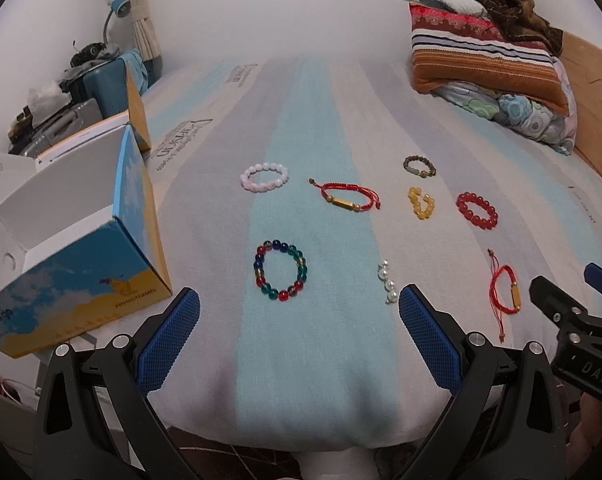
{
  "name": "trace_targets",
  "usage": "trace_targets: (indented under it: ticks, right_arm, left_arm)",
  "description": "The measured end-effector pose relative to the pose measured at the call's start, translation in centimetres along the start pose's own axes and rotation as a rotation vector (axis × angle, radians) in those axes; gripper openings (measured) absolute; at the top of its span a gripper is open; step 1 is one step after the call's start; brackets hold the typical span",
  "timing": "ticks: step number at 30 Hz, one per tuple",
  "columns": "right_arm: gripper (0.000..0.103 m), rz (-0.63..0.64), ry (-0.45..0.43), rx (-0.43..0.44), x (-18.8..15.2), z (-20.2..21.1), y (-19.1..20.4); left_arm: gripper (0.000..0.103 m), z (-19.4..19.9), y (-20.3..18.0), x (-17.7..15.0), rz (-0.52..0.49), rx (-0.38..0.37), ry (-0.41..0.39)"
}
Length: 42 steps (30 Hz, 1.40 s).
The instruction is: Organize jewelry
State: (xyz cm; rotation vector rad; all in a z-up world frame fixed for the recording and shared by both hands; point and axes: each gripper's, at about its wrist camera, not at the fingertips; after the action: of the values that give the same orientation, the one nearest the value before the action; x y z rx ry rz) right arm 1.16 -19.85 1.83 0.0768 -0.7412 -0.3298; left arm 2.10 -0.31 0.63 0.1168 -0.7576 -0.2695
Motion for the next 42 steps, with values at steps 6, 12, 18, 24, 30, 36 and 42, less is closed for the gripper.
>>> trace_targets:
  ticks: [6, 12, 18, 24, 30, 36, 42]
  right_arm:
    - [0.096, -0.011, 0.016, -0.027, 1.3, -0.9, -0.6]
    - [0.096, -0.028, 0.058, -0.074, 2.0, -3.2, -1.7]
    - [0.096, -0.065, 0.119, -0.094, 2.4, -6.0, -3.0]
    - [0.091, -0.089, 0.181, -0.093, 2.0, -8.5, -3.7]
    - [0.088, -0.081, 0.224, -0.092, 1.3, -10.6, -3.4]
    - [0.083, -0.060, 0.263, -0.099, 0.3, -12.6, -2.8]
    - [0.082, -0.054, 0.272, -0.107, 0.0, -13.6, -2.7]
  left_arm:
    - [0.097, -1.5, 0.8, 1.2, 0.008, 0.009, 0.041]
    - [0.097, -3.3, 1.5, 1.6, 0.018, -0.015, 0.085]
    - [0.097, -6.4, 1.8, 2.2, 0.018, -0.016, 0.142]
    - [0.097, -9.4, 2.2, 2.2, 0.031, -0.009, 0.188]
    - [0.097, -12.2, 2.3, 1.5, 0.046, -0.010, 0.231]
    - [0.097, -14.4, 2.1, 0.8, 0.037, 0.003, 0.266]
    - [0.098, -15.5, 2.1, 0.1, 0.037, 0.030, 0.278]
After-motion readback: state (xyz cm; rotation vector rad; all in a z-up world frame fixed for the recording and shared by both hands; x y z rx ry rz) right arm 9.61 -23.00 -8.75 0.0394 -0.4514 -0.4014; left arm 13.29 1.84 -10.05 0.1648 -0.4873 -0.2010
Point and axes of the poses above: each gripper's, at about its wrist camera, not at the fingertips, and z roughly against the way its jaws point, y to its left, x to its top, and after that the axes turned 13 degrees about -z, right-handed
